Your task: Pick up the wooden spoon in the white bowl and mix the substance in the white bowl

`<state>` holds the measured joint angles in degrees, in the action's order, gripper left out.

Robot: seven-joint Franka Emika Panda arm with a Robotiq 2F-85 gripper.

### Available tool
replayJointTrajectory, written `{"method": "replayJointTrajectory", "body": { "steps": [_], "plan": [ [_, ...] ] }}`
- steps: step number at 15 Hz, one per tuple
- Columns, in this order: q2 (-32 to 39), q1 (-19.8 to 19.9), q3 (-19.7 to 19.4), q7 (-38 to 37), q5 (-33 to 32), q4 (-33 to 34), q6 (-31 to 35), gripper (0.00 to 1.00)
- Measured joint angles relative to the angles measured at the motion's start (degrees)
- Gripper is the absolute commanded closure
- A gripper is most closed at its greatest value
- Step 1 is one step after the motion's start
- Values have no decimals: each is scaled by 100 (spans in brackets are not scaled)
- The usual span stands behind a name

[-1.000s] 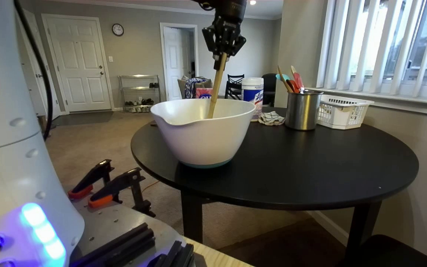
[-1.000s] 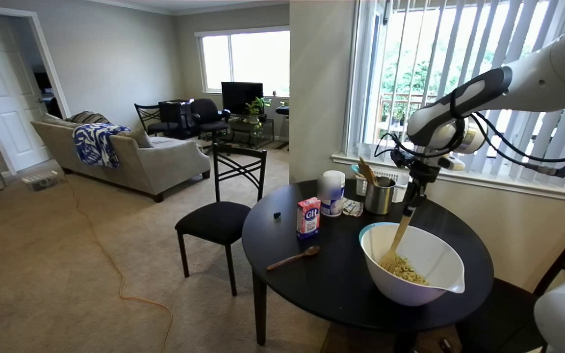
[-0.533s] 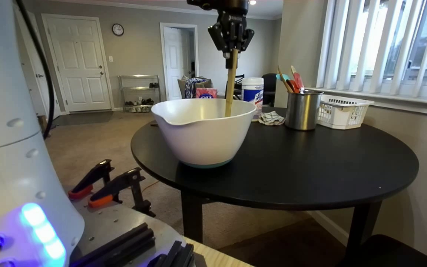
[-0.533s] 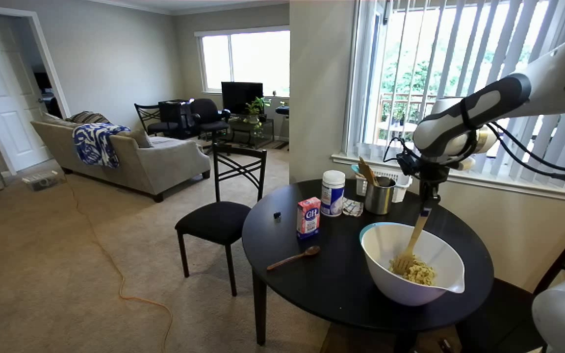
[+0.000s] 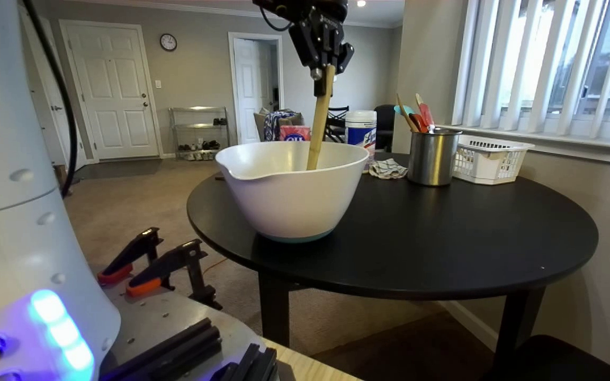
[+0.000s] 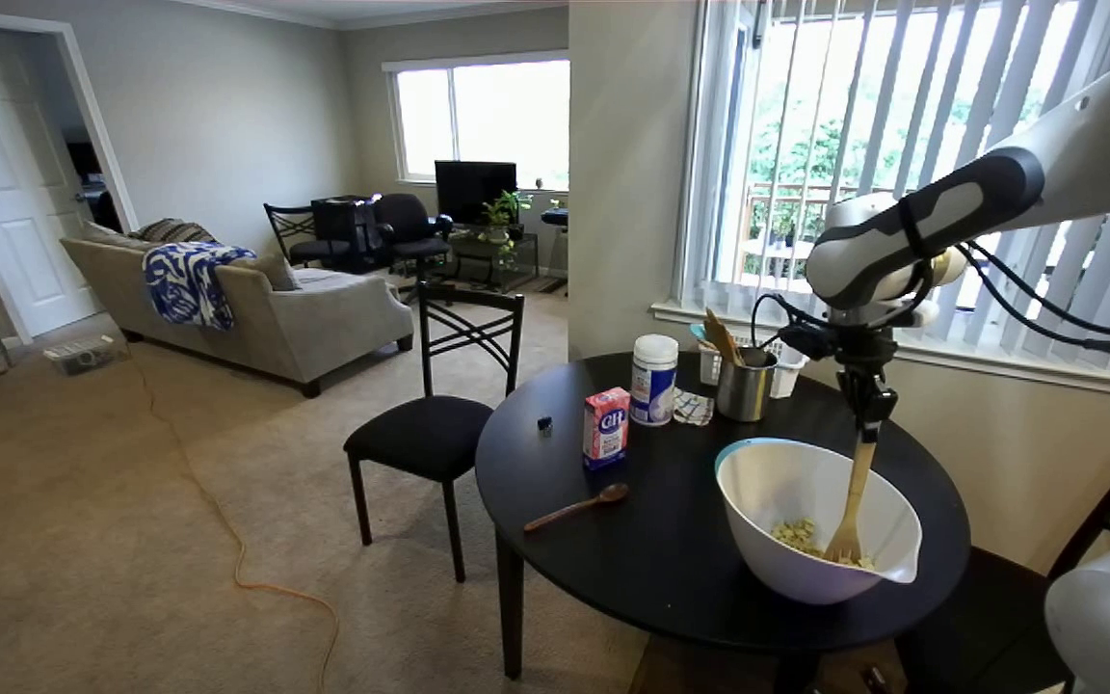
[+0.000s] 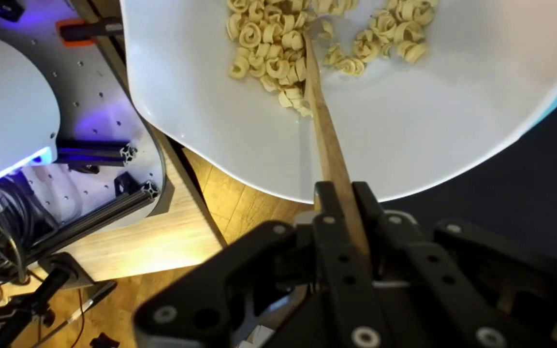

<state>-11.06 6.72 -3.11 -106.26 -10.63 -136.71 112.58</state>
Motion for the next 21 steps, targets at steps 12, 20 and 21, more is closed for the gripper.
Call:
{"method": "replayJointTrajectory", "body": {
  "steps": [12,20,21],
  "plan": [
    [-94,-359,233,186,1666,208,-609,97],
    [-55,-273,201,-14,1806,175,363,97],
    [-48,-243,200,-29,1747,143,514,97]
  ]
}}
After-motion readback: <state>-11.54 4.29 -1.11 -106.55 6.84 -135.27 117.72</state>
